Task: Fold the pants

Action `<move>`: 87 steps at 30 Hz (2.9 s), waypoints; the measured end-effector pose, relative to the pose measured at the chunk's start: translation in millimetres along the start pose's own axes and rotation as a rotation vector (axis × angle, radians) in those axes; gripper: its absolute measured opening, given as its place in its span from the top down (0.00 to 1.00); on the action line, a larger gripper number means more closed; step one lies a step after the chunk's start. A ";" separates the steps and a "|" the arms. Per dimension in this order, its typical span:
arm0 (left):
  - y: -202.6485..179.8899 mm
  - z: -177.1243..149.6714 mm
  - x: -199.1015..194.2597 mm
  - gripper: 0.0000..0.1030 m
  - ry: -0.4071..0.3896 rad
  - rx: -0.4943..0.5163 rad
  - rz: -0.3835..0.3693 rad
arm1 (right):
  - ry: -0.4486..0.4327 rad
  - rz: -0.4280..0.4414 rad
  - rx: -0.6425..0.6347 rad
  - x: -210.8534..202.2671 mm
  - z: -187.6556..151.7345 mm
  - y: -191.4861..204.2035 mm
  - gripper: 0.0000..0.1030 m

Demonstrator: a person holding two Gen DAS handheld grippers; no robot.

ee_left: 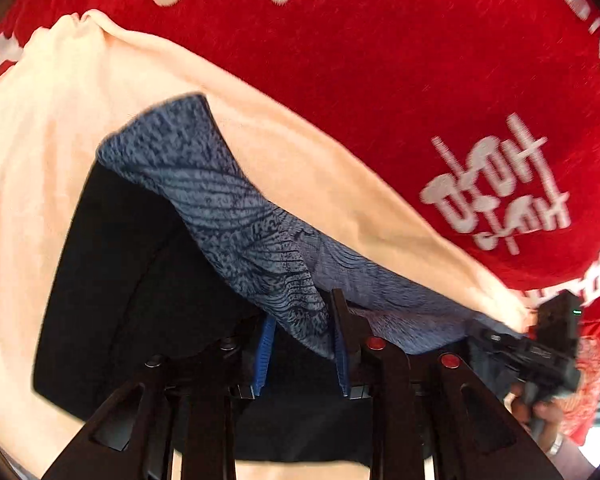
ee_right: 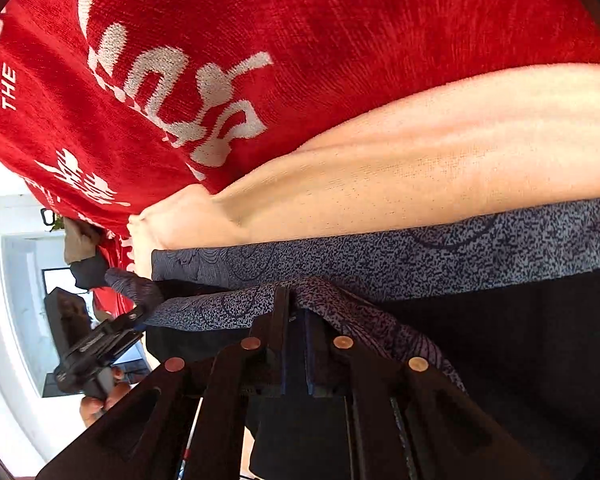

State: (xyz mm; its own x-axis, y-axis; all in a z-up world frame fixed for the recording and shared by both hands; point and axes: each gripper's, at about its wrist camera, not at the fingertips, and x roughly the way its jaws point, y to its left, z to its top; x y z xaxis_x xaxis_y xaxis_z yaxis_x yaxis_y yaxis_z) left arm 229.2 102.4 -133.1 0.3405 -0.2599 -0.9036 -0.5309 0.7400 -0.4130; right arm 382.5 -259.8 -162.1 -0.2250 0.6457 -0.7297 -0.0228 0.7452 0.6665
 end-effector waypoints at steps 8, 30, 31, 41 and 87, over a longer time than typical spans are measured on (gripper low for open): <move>-22.7 -17.0 -47.2 0.20 -0.098 0.197 0.253 | -0.003 -0.019 -0.175 -27.3 -23.4 45.8 0.54; -90.1 -54.8 31.6 0.20 0.006 0.352 0.446 | -0.145 -0.110 -0.105 -94.4 -48.0 -12.7 0.43; -99.8 -64.3 29.7 0.20 0.019 0.381 0.439 | -0.152 -0.110 -0.075 -106.1 -65.8 -24.4 0.43; -194.5 -171.2 38.4 0.20 0.106 0.645 0.237 | -0.327 -0.205 0.326 -184.7 -242.0 -115.3 0.43; -321.6 -169.4 115.0 0.20 0.041 0.523 0.301 | -0.342 -0.474 0.048 -352.4 15.1 -220.9 0.45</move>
State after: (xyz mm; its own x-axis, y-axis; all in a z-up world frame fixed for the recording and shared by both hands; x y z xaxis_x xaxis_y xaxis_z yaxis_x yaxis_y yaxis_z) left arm 307.7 -270.6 -123.5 0.1989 -0.0082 -0.9800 -0.1439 0.9889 -0.0375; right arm 481.5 -649.4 -54.5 0.1260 0.2515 -0.9596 0.0011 0.9673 0.2536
